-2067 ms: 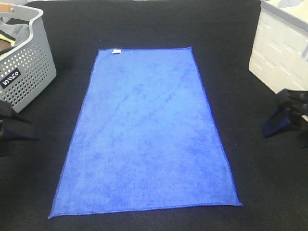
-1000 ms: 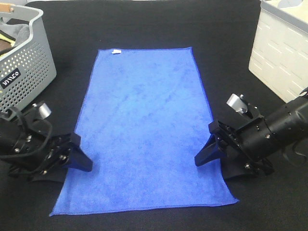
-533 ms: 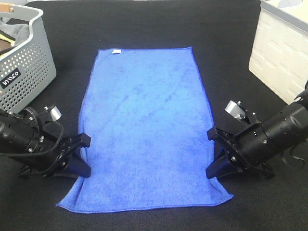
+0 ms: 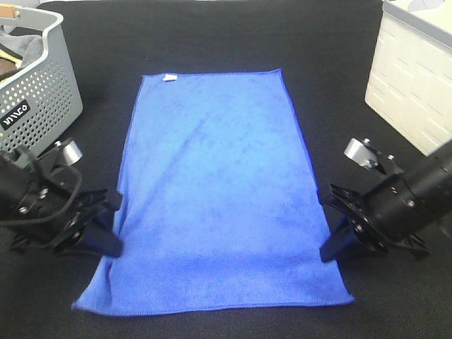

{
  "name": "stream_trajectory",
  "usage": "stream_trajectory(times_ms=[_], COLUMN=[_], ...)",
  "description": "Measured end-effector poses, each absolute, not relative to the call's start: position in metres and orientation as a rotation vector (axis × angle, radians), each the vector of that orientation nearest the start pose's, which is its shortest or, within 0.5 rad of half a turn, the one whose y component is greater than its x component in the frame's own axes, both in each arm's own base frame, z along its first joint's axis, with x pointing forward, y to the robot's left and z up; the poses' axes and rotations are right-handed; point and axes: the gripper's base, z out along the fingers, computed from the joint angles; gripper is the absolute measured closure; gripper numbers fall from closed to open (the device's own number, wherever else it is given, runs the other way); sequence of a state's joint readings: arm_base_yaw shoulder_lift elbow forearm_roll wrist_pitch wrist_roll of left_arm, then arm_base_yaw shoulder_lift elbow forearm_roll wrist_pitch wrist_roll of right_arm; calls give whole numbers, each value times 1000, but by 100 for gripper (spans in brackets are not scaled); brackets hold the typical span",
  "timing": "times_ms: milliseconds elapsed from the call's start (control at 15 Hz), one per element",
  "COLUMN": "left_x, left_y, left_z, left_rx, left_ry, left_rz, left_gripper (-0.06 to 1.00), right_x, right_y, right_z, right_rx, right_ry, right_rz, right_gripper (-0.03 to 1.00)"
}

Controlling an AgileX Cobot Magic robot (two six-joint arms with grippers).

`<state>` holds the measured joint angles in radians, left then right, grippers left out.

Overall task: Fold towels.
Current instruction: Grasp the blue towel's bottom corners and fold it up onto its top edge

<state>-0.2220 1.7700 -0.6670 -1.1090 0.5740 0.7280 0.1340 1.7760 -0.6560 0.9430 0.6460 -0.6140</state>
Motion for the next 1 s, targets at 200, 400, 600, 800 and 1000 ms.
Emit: stream_trajectory(times_ms=[200,400,600,800,1000], left_x=[212,184,184,221,279], left_y=[-94,-88,-86,-90,-88], left_z=[122,132,141,157,166], left_rx=[-31,-51,-107,-133,-166], left_ry=[2938,2917,2864,2742,2663], left_rz=[-845,-856,-841,-784,-766], left_gripper=[94,94,94,94,94], right_x=[209,190,200,259,326], right_y=[73,71,73,80,90], right_z=[114,121,131,162,181], right_rx=[91,83,58,-41,-113], right_ry=[3031,3023,2966,2809,2750], right_rz=[806,817,816,803,809], right_gripper=[97,97,97,97,97])
